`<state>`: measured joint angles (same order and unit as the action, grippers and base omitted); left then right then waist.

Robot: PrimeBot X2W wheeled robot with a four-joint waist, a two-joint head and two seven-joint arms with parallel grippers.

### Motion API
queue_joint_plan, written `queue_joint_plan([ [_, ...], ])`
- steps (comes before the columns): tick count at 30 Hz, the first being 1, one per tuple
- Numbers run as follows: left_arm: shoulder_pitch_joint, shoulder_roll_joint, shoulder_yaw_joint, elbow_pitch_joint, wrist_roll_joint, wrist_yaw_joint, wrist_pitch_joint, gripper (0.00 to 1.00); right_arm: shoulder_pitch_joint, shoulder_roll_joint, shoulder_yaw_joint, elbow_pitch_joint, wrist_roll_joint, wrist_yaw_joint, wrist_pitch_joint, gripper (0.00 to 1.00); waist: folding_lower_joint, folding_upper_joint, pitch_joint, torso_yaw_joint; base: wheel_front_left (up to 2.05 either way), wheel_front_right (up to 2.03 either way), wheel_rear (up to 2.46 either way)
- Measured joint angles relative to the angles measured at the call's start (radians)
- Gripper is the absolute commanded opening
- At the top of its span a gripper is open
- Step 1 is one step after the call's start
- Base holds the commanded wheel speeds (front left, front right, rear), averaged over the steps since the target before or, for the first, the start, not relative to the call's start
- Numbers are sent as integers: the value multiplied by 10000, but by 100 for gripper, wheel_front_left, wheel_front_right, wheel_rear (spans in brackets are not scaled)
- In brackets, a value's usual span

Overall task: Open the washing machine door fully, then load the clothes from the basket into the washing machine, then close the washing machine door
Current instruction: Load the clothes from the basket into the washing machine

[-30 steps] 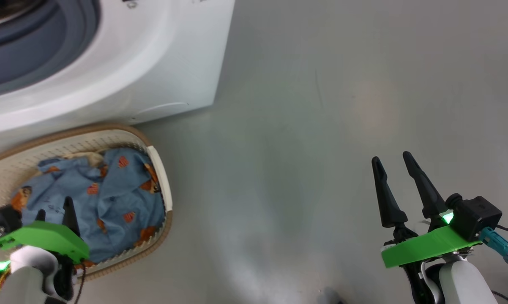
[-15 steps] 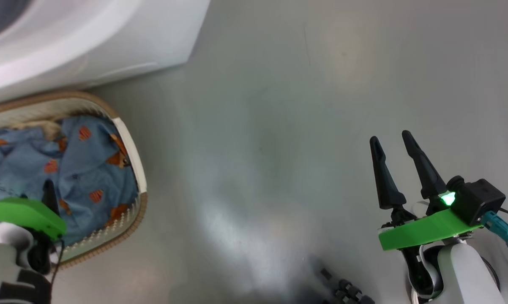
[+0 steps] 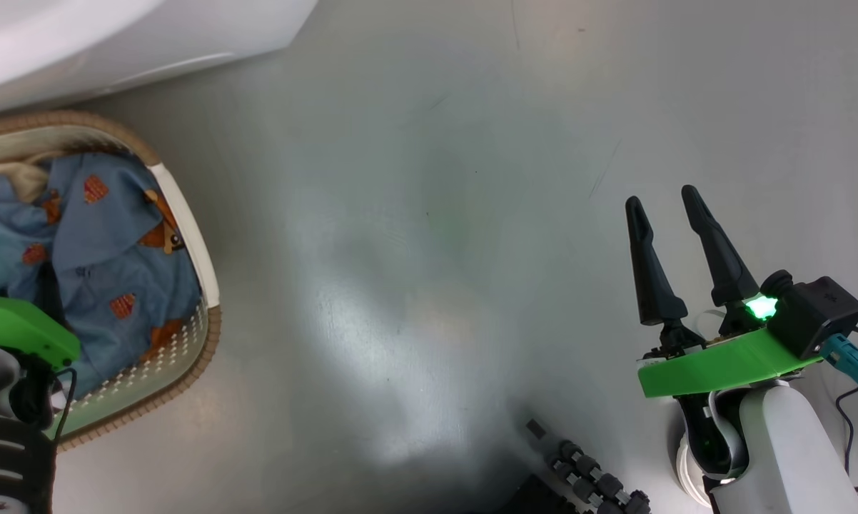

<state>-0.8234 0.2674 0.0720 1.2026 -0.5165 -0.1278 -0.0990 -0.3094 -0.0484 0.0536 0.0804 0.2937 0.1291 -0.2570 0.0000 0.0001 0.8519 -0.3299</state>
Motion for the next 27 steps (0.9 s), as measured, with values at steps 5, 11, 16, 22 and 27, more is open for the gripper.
queue_joint_plan([
  [5, -250, 33, -213, 222, 92, 17, -65, 100, -1, 8, 13, -48, 2, 0, 0, 100, 0, 0, 183, -28, 0, 0, 0],
  [11, -526, 50, -518, 418, 286, 190, -54, 100, -21, 6, -10, -161, 6, 0, 0, 100, 0, 0, 393, -111, 0, 0, 0],
  [16, -644, 10, -715, 569, 477, 313, -81, 0, -29, -6, -50, -201, 6, 0, 0, 100, 0, 0, 459, -165, 0, 0, 0],
  [22, -644, -33, -803, 637, 476, 309, -378, 0, -29, -38, -84, -211, 4, 0, 0, 100, 0, -1, 415, -110, 0, 0, 0],
  [27, -584, -339, -805, 673, 430, 249, -913, 0, -29, -105, -86, -194, 0, 0, 0, 100, 0, -1, 141, 45, 0, 0, 0],
])
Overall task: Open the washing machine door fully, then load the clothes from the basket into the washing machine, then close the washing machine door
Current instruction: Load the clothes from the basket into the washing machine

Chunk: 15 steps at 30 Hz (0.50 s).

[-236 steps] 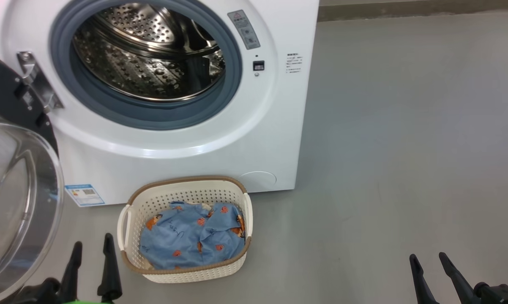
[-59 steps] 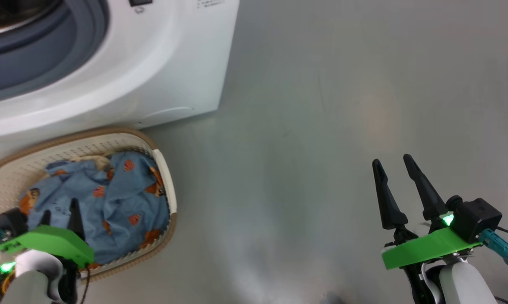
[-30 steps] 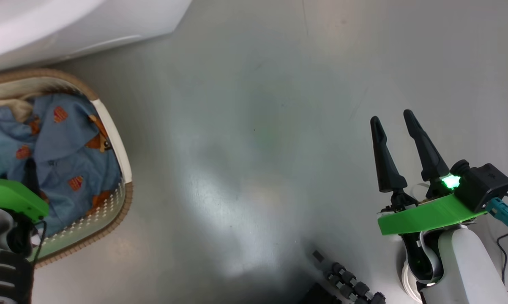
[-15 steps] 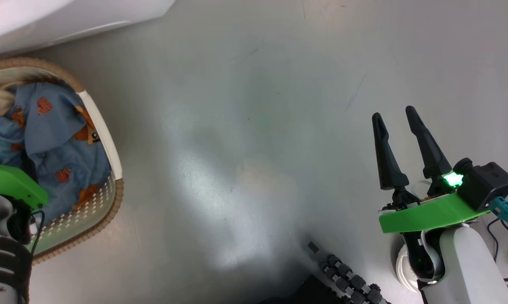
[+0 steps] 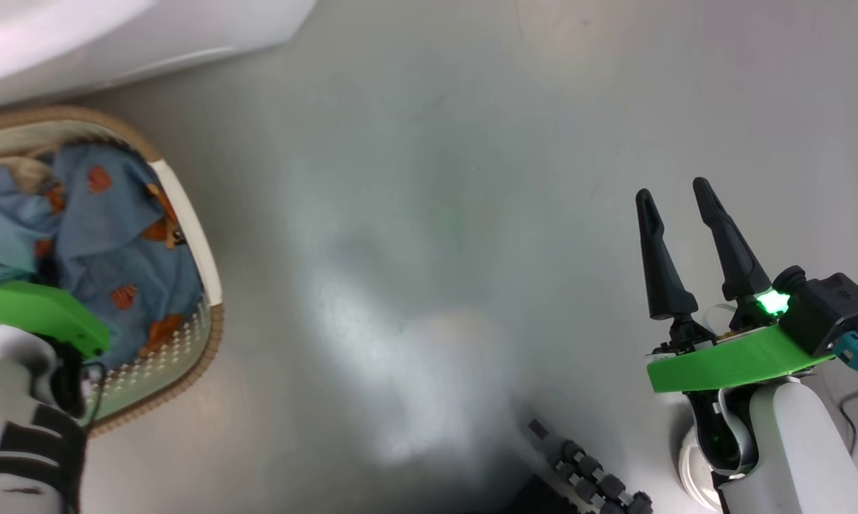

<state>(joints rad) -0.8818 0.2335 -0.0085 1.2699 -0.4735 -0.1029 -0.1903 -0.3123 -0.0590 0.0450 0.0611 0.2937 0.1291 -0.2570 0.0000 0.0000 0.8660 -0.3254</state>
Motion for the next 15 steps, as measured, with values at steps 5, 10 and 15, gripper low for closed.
queue_joint_plan([
  [5, 490, -449, -48, -192, -98, -167, -493, 0, 9, -86, -56, 44, -2, 0, 0, 100, 0, 0, -554, 207, 0, 0, 0],
  [10, 1538, -867, 29, -1103, -359, -251, -579, 0, 82, -222, -201, 119, -31, 0, 0, 100, 0, 0, -1318, 474, 0, 0, 0],
  [15, 2996, -1214, 474, -2828, -368, -251, -579, 0, 641, -387, -249, 221, -104, 0, 0, 100, 0, 0, -2249, 763, 0, 0, 0],
])
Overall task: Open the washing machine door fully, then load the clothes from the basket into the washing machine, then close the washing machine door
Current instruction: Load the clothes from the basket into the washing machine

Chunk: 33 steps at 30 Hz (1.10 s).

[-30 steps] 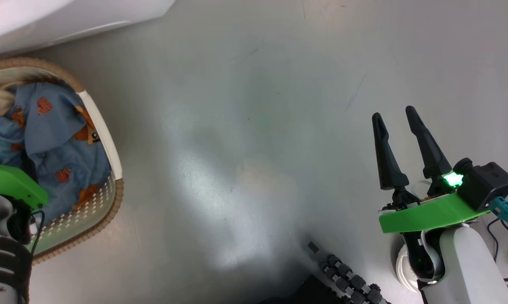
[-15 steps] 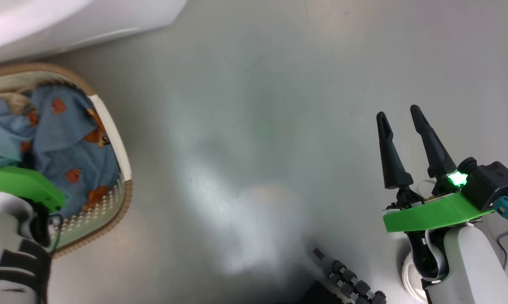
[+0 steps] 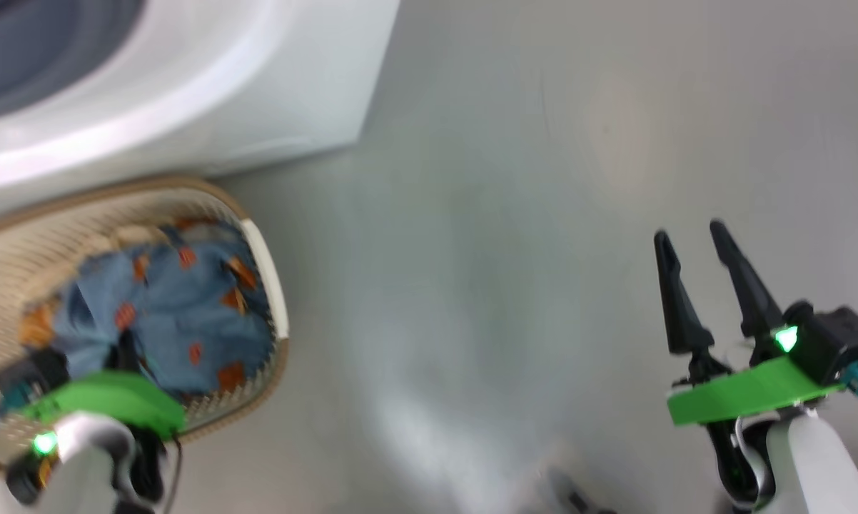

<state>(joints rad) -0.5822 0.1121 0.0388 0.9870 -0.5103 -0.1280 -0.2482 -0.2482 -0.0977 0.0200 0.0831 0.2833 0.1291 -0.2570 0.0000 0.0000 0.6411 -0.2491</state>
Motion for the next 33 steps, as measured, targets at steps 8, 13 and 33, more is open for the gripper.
queue_joint_plan([
  [8, 2331, -554, 301, -2019, 27, 0, 0, 0, 1097, -82, -88, 197, -6, 0, 0, 100, 0, 0, -1726, 456, 0, 0, 0],
  [13, 3544, -692, 286, -3204, 29, 0, 2, 0, 1888, -104, -203, 284, -52, 0, 0, 100, 0, 0, -2838, 759, 0, 0, 0],
  [33, 6917, -709, -130, -7574, 405, 299, 0, 0, 3620, -232, -336, 314, -445, 0, 2, 100, 0, 0, -6026, 2003, 0, 0, 0],
])
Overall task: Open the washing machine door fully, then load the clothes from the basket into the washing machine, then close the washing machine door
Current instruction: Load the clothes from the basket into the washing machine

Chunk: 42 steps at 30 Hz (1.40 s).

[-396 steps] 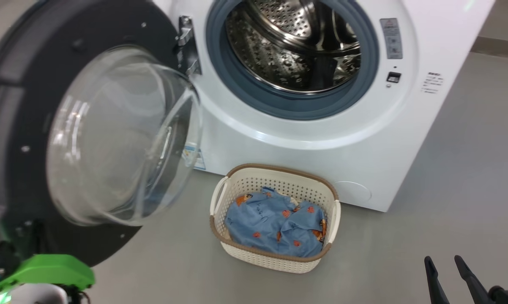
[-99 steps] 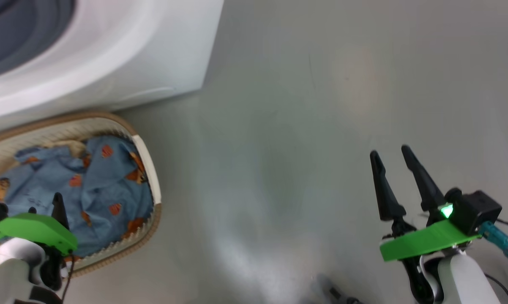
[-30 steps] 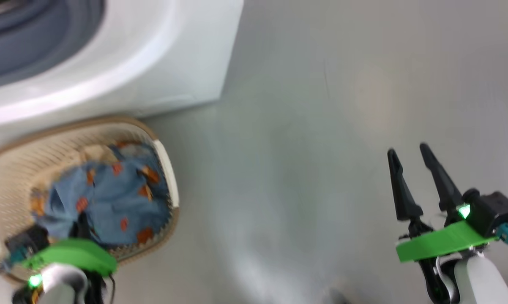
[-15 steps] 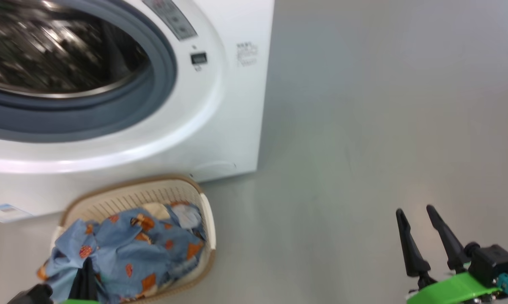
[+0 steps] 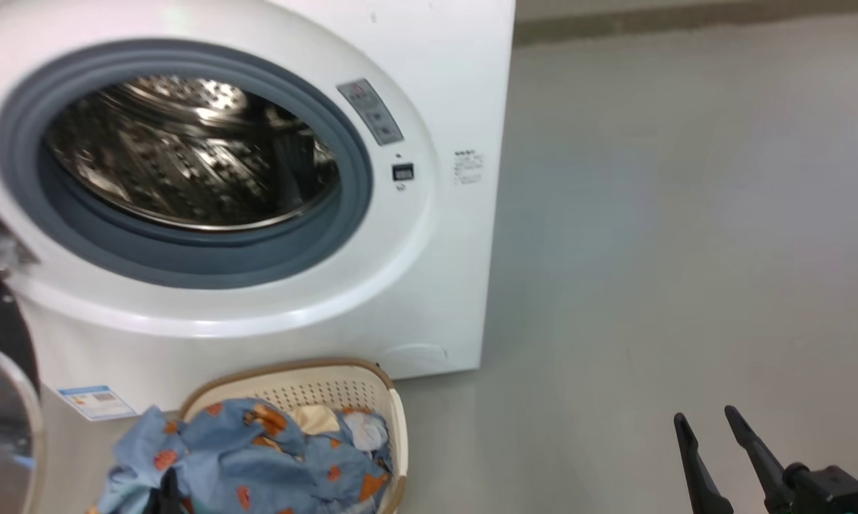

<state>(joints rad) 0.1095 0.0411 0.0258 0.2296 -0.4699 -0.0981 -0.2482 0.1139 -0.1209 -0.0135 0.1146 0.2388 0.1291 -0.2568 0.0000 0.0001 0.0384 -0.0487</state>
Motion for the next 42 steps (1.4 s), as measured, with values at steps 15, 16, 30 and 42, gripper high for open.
queue_joint_plan([
  [15, 803, 6, -230, -1365, 351, 276, 0, 0, 134, -13, 44, 6, -38, 0, 0, 100, 0, 0, -920, 528, 0, 0, 0],
  [16, 816, 8, -219, -1446, 374, 276, 0, 0, 138, -21, 52, 8, -63, 0, 0, 100, 0, 0, -930, 528, 0, 0, 0],
  [30, 1161, 17, -286, -2178, 725, 318, 0, 0, 342, -71, 46, 88, -104, 0, 0, 100, 0, 0, -949, 481, 0, 0, 0],
  [42, 858, 27, -261, -2228, 731, 215, 0, 0, 332, -25, 56, 81, -104, 0, 0, 100, 0, 0, -612, 168, 0, 0, 0],
])
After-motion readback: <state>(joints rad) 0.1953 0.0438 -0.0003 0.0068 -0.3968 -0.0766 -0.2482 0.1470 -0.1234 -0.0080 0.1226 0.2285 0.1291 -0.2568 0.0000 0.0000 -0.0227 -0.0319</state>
